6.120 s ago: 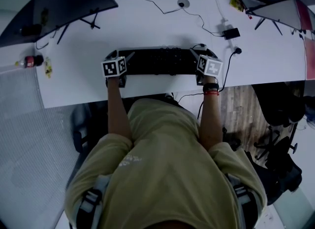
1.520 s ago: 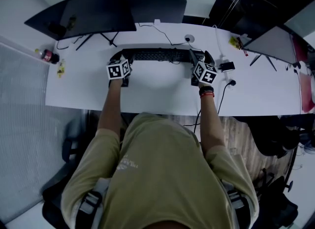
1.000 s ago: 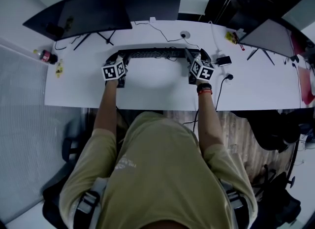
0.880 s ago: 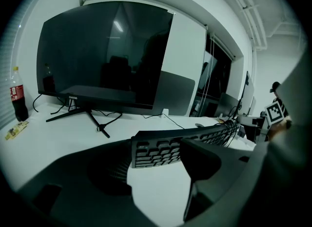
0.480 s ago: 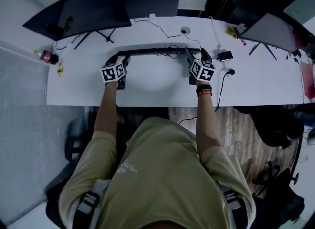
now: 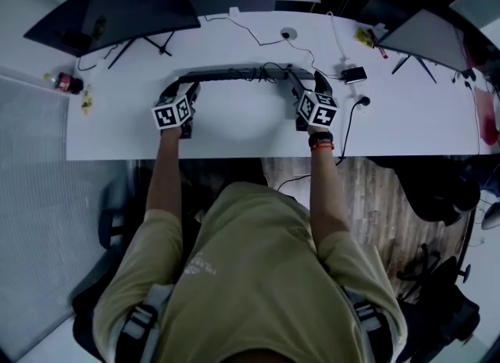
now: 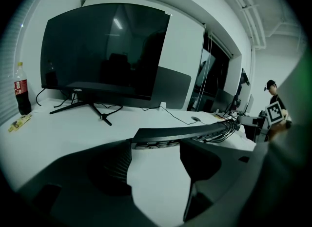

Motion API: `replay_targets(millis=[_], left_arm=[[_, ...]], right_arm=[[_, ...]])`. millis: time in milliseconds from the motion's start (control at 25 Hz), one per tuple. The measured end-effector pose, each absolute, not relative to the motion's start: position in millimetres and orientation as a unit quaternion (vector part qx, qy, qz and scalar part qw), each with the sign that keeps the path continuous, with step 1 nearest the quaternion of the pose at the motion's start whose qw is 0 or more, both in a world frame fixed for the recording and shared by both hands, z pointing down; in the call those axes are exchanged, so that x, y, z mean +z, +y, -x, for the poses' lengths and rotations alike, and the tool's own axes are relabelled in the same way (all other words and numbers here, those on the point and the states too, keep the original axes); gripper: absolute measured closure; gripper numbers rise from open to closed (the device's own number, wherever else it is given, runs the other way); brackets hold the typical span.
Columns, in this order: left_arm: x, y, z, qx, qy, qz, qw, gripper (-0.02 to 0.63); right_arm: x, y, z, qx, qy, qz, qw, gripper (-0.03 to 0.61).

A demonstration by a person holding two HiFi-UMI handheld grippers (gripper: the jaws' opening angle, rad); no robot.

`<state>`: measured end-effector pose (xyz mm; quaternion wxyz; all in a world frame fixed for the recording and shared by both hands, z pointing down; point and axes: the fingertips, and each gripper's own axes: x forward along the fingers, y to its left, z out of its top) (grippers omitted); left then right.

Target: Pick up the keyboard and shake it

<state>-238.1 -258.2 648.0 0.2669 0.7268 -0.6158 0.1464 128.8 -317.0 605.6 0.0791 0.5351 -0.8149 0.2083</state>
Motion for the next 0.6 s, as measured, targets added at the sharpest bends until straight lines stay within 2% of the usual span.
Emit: replay_targets(millis=[600], left_arm=[[668.2, -230.2, 233.1, 0.17, -0.613, -0.727, 0.258, 0.296]], right_arm=[[638.2, -283.1, -134.5, 0.243, -0.815, -0.518, 0.087, 0.187]])
